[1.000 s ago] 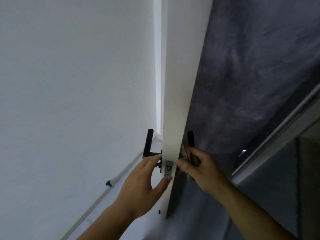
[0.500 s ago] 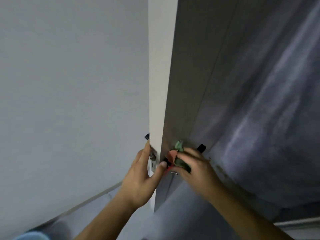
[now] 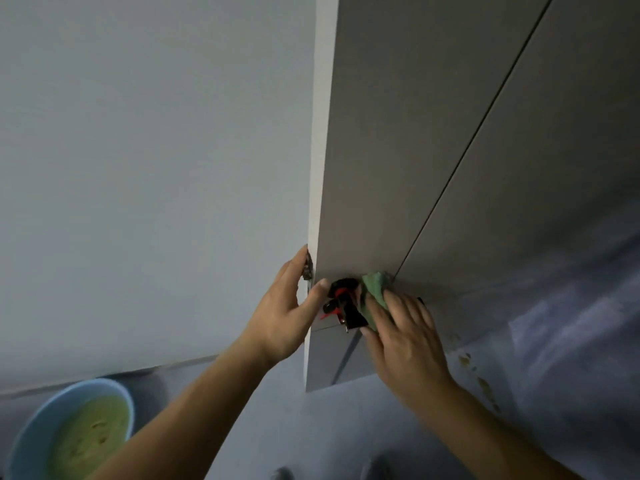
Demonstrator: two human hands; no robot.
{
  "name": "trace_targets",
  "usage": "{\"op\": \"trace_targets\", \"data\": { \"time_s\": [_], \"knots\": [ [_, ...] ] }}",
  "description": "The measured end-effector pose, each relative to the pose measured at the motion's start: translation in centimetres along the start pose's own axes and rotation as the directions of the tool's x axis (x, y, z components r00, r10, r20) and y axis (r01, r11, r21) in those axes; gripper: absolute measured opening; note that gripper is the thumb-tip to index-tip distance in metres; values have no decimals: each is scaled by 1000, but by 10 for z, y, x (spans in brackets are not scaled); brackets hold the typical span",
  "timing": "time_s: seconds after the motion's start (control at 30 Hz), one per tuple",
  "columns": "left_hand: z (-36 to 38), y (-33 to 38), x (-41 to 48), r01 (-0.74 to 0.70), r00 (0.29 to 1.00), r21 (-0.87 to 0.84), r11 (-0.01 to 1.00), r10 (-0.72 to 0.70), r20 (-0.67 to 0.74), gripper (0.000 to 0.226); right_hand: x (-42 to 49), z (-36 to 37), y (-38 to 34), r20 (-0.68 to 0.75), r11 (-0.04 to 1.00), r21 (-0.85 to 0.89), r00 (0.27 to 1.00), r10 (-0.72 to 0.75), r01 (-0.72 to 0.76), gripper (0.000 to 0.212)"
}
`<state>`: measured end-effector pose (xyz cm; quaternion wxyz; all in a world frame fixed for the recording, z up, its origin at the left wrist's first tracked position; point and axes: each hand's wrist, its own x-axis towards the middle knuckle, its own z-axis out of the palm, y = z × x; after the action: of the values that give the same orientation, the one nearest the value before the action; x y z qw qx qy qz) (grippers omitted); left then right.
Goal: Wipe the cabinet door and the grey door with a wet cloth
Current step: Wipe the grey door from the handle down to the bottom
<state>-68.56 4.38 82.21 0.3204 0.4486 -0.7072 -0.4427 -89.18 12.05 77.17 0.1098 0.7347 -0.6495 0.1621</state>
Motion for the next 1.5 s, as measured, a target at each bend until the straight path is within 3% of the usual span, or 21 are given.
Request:
{"op": "trace_targets", "data": {
  "time_s": [0.13, 0.23, 0.3, 0.43, 0.53, 0.73, 0.9, 1.1, 1.3, 1.4, 1.5],
  "knots": [
    [20, -1, 4, 227, 956, 67, 972, -209, -206, 69, 16, 12, -14, 54, 997, 48, 996, -65, 62, 60],
    [46, 9, -2, 408, 848, 23, 913, -370, -379, 58, 20, 21, 2, 76, 979, 53, 976, -202, 199, 68],
    [63, 13, -2, 456, 809, -48, 889, -436, -395, 45, 24, 22, 33, 88, 964, 41, 960, -264, 262, 69],
    [88, 18, 3, 409, 776, -350, 843, -523, -353, 24, 28, 20, 58, 126, 975, 69, 968, -218, 210, 76],
    [91, 22, 4, 359, 754, -457, 814, -542, -372, 31, 35, 26, 27, 119, 943, 161, 943, -311, 291, 91],
    [76, 22, 14, 370, 732, -546, 752, -597, -327, 47, 63, 22, 11, 184, 897, 205, 885, -428, 391, 82],
    [68, 15, 20, 408, 720, -539, 737, -622, -307, 44, 71, 24, 36, 184, 966, 149, 954, -237, 212, 84],
    [62, 14, 31, 414, 726, -541, 732, -624, -289, 35, 82, 31, 24, 141, 945, 147, 939, -313, 293, 83],
    [61, 10, 38, 439, 731, -523, 731, -629, -265, 27, 66, 29, 71, 93, 983, 63, 980, -177, 171, 74],
    [62, 9, 39, 441, 739, -524, 729, -626, -250, 20, 61, 32, 66, 86, 988, 122, 990, -110, 99, 74],
    [63, 6, 37, 439, 741, -526, 728, -625, -245, 16, 56, 32, 52, 86, 940, 339, 996, 8, -36, 70]
  ]
}}
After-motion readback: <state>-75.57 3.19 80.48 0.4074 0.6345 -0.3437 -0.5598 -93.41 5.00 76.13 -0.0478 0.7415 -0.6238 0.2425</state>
